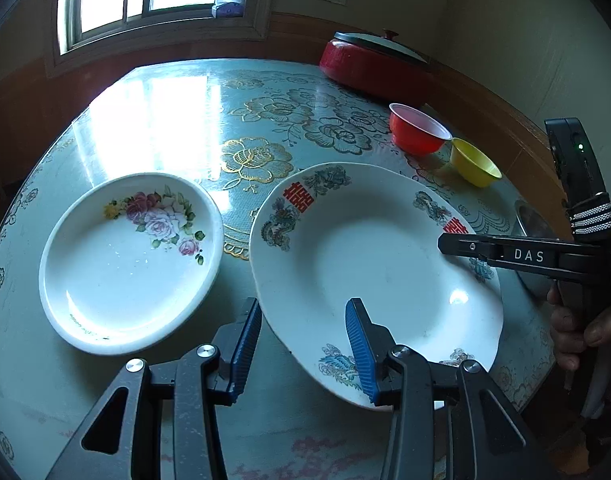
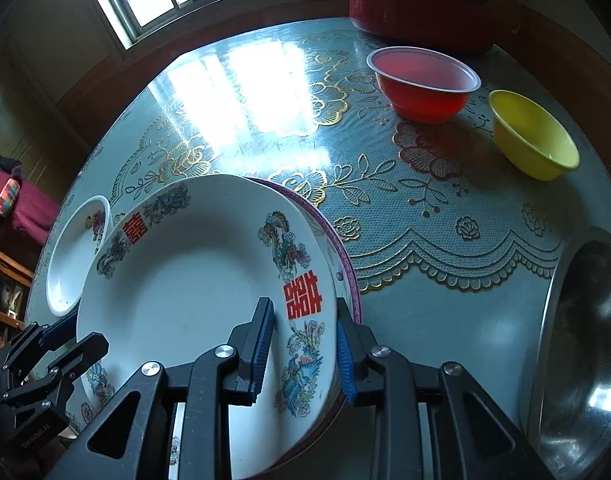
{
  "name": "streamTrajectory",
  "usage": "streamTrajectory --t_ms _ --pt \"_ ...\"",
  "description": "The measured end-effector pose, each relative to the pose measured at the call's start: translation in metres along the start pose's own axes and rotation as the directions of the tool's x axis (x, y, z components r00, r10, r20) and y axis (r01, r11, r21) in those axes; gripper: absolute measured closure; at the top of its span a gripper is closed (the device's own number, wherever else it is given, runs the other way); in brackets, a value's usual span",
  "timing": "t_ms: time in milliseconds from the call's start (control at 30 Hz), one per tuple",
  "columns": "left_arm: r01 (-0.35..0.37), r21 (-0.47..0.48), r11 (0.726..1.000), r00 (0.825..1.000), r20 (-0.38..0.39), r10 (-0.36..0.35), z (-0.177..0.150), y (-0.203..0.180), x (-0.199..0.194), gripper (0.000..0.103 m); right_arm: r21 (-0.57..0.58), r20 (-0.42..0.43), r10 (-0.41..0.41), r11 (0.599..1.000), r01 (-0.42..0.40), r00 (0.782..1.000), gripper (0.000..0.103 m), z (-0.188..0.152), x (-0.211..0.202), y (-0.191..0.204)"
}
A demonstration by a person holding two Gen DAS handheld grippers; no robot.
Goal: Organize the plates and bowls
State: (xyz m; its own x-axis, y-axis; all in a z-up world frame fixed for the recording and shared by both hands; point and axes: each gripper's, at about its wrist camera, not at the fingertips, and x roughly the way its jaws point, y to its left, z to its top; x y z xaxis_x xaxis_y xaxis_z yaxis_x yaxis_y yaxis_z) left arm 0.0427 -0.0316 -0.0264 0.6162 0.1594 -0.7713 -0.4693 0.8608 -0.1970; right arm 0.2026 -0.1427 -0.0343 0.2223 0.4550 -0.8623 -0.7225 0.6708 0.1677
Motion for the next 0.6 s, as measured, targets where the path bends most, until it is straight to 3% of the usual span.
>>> streamTrajectory --t_ms 333,600 --pt "0.123 0.071 0.990 0.992 -0.018 -0.122 0.002 0.018 -0.007 0.060 0.141 0.035 -0.085 0.987 0.079 0.996 0.073 -0.019 -0.008 0.009" --pt "0.194 0.137 0.971 0.981 -0.045 -0.190 -0.002 0.027 -0.012 0.060 0.184 0.049 -0.181 0.968 0.169 0.982 0.073 -0.031 -0.013 0.021"
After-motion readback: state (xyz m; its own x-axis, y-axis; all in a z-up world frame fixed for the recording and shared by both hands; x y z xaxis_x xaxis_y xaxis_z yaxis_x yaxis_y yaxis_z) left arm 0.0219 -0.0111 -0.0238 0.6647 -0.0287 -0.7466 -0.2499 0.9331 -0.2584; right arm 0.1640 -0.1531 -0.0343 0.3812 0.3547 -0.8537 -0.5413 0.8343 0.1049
